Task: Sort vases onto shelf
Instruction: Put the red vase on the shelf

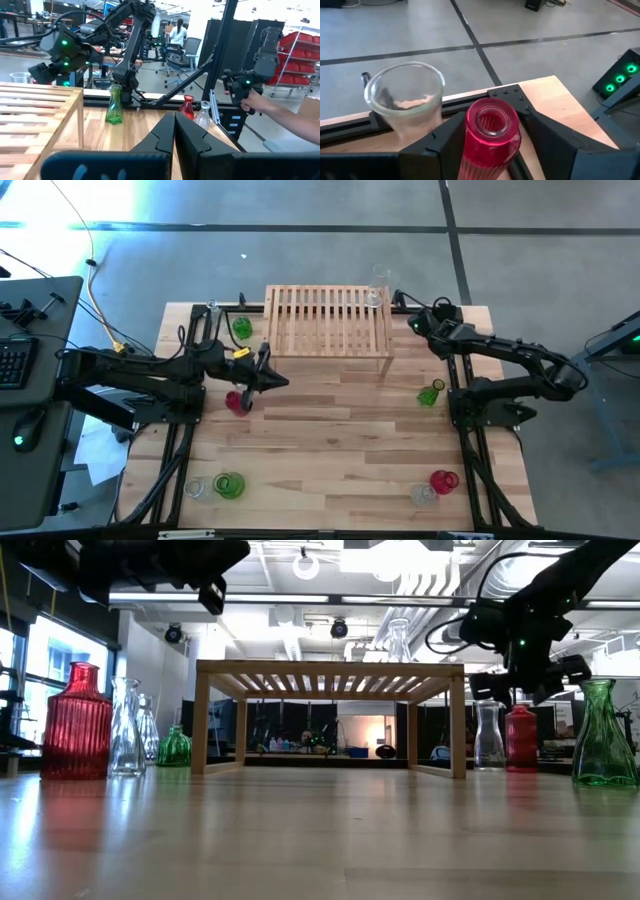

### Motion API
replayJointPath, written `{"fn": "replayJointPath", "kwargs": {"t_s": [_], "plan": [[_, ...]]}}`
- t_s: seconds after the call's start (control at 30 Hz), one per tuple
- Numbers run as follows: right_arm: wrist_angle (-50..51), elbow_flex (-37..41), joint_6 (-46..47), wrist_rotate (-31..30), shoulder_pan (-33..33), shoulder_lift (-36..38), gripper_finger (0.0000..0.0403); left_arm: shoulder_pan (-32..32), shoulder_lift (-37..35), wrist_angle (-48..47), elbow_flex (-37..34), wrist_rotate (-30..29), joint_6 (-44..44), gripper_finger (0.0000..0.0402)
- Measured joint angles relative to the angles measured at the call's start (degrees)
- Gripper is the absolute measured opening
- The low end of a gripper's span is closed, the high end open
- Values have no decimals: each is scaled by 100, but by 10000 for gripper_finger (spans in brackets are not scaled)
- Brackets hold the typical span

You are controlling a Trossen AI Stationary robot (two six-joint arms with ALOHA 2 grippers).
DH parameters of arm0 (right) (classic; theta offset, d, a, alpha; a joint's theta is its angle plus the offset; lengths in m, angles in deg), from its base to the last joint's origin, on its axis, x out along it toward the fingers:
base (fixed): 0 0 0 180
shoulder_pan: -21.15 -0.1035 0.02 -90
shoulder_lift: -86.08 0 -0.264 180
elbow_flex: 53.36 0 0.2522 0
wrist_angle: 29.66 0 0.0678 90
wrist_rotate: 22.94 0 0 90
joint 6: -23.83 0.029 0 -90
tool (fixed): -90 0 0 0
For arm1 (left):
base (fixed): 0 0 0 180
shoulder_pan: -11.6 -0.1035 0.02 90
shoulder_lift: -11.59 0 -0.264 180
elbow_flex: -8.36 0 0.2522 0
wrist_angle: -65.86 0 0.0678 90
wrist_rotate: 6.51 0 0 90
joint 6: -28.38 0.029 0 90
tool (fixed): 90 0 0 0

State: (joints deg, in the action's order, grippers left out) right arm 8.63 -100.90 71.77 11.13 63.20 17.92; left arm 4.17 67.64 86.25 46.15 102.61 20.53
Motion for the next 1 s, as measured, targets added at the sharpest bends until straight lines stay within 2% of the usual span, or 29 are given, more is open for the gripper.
{"fn": "replayJointPath", "kwargs": {"t_s": [0.23, 0.53, 0.7, 1.0], "plan": [[10, 0, -33, 78, 72, 0, 168, 140, 0, 2, 0, -8, 41, 5], [256, 0, -70, 58, 69, 0, 104, 161, 2, 10, 0, -36, 49, 5], [305, -4, -312, 232, -1, 23, 90, 161, 0, 39, 0, -38, 47, 5], [398, -4, -556, 447, -210, 447, 37, 161, -15, 55, 0, -49, 45, 5]]}}
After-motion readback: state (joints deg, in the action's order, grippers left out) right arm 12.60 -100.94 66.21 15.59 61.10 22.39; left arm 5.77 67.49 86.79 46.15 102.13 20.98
